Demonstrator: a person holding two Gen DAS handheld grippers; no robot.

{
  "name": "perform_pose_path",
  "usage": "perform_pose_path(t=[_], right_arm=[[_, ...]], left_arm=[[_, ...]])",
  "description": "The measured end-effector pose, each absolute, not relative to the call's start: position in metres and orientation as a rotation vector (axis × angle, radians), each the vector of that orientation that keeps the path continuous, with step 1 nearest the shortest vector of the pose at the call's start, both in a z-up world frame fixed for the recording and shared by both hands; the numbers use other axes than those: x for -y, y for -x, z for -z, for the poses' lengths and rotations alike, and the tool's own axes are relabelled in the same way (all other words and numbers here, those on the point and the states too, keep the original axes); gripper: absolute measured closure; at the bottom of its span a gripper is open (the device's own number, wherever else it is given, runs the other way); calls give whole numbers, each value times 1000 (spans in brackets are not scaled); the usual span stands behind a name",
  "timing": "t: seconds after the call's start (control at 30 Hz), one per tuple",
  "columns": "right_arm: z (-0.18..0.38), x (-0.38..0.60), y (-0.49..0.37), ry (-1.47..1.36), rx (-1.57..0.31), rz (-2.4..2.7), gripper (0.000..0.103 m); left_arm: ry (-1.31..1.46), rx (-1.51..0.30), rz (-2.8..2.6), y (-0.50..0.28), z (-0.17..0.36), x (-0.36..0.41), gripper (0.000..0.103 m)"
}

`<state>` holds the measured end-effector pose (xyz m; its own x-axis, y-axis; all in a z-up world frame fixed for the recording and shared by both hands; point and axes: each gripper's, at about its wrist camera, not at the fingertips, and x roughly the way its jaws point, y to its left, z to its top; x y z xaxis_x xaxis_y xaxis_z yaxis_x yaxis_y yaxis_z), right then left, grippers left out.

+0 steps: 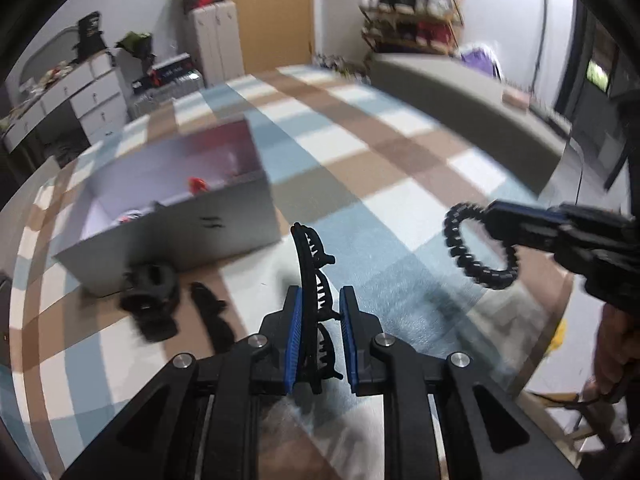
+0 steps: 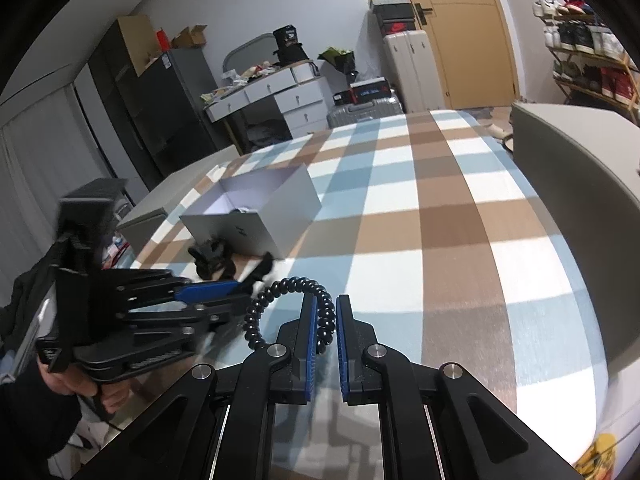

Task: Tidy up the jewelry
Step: 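Lower the toothed clip into the box with the left tool while the right tool drops the bracelet in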

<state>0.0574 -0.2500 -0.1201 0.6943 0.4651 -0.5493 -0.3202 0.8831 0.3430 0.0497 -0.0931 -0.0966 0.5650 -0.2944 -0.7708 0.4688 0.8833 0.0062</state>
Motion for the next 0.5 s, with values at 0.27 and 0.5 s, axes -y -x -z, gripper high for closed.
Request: perform_pose_path(t=[0.27,0.5], right_arm=[[88,224,-85,-248,-625,-533,94],[59,184,-125,-241,-576,-627,94]], left_arm=[[-104,-701,354,-46,42,43,89],[-48,-638,291,-74,24,17,89]])
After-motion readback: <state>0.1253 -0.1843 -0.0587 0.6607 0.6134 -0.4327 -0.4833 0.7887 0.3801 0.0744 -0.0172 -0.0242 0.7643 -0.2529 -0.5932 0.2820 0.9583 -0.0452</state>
